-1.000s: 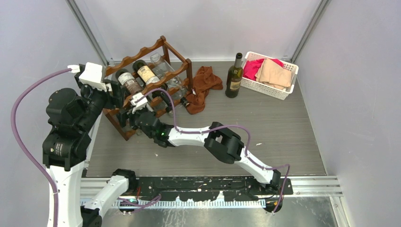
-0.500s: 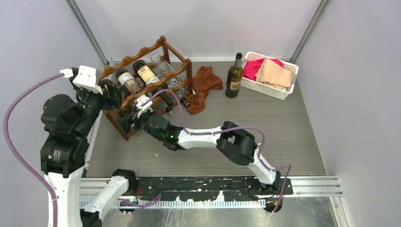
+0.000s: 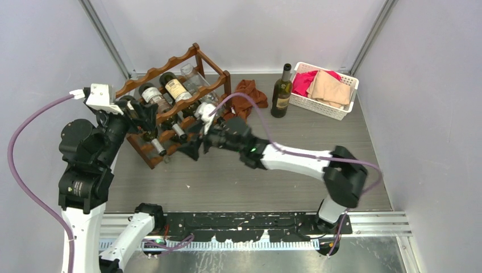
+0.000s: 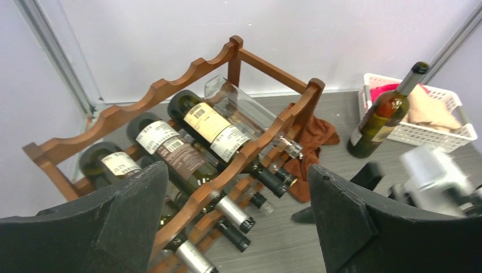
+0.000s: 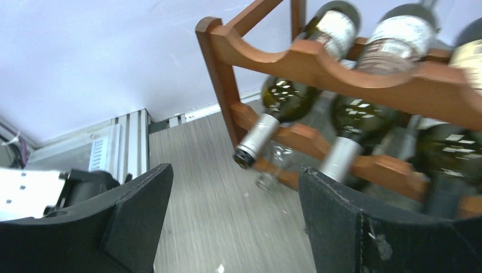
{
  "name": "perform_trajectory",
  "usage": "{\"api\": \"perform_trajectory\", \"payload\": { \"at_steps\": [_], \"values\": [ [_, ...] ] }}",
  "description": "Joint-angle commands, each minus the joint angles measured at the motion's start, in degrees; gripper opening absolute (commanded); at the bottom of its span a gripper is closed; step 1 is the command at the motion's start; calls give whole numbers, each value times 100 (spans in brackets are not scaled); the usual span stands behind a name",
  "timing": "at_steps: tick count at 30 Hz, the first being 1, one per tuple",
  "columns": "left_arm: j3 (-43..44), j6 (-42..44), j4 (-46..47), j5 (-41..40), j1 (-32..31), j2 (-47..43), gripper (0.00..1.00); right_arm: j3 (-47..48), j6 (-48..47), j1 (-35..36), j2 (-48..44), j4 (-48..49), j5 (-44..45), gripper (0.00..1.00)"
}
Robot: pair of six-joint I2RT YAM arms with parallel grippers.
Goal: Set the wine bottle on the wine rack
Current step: Place the wine bottle in the wine rack, then pick up the wine bottle from the center of the board.
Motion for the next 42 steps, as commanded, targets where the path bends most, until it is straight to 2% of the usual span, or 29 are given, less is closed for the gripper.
{"api": "perform_trajectory", "payload": {
  "at_steps": [1,7,12,15,18,27,37,42],
  "values": [
    [18,-819,537,266,-6,182,93,-145,-713,-700,-1411,-1268,-1203,85],
    [-134,-1644,1080,1141,-7,736,92,699,-2102,-1948,-2231,-4063,-1544,88],
    [-484,-2528,2043,1695,-6,1260,87,1866,-2701,-3209,-2151,-5702,-1695,91],
    [-568,-3032,2461,1916,-14,1553,82,2341,-2745,-3838,-2052,-6240,-1588,94],
    [-446,-3269,2507,2046,-75,1854,80,2651,-2739,-4337,-1925,-6464,-1584,95],
    [-193,-2936,2497,1902,-534,2423,79,2893,-2405,-5087,-1433,-6420,-975,98],
    [-168,-2708,2532,1821,-774,2671,79,3821,-2562,-5248,-355,-6881,-653,97],
    [-229,-2599,2514,1741,-814,2619,78,4105,-2575,-5259,114,-6792,-580,95]
  ]
}}
